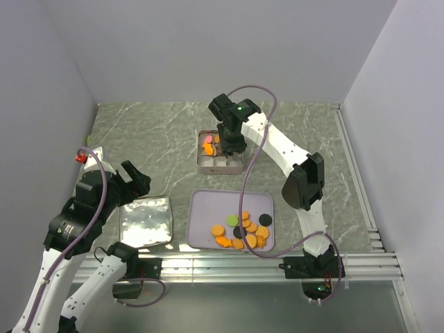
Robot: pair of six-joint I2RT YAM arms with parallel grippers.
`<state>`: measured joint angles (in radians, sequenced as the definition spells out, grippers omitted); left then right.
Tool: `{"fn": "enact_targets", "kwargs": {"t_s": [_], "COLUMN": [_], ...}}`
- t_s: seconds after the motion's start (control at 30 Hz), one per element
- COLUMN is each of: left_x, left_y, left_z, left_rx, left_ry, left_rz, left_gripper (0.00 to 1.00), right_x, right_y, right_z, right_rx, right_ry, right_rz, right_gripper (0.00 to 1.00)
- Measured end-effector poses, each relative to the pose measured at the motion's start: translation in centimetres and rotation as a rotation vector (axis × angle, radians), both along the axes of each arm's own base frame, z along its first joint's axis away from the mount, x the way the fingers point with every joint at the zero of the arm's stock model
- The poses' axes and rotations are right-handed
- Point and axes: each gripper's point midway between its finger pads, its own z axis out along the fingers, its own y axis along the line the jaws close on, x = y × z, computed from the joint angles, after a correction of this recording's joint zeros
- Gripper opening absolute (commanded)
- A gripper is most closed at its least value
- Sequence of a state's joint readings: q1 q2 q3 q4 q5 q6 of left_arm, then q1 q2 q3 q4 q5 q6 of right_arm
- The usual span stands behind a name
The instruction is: Pack the cookies
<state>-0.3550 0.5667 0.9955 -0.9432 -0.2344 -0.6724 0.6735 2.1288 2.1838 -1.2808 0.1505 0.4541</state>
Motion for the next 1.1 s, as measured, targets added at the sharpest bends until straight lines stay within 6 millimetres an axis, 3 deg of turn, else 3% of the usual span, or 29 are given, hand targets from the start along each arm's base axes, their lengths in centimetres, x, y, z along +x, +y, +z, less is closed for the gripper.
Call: {"fn": "enact_targets", "kwargs": {"t_s": [0.33, 0.73, 1.1], "left_x": [0.0, -0.1, -0.1], "left_y": [0.0, 0.0, 0.0], "left_z": [-0.1, -0.1, -0.1], "left_rx": [0.001, 0.001, 0.002], "left_ry": [0.003, 0.004, 0.004], "left_rz": [0.000, 0.000, -0.001], "left_gripper": [0.95, 0.95, 0.95], "right_x": [0.0, -0.3, -0.5], "right_y": [0.0, -0.1, 0.2], "right_z": [-0.1, 2.3, 2.0], "right_rx": [0.004, 0.060, 0.074], "right_ry": [0.001, -0.051, -0.038], "right_rz": [0.003, 0.004, 0.011], "right_gripper": [0.39, 0.39, 0.39]}}
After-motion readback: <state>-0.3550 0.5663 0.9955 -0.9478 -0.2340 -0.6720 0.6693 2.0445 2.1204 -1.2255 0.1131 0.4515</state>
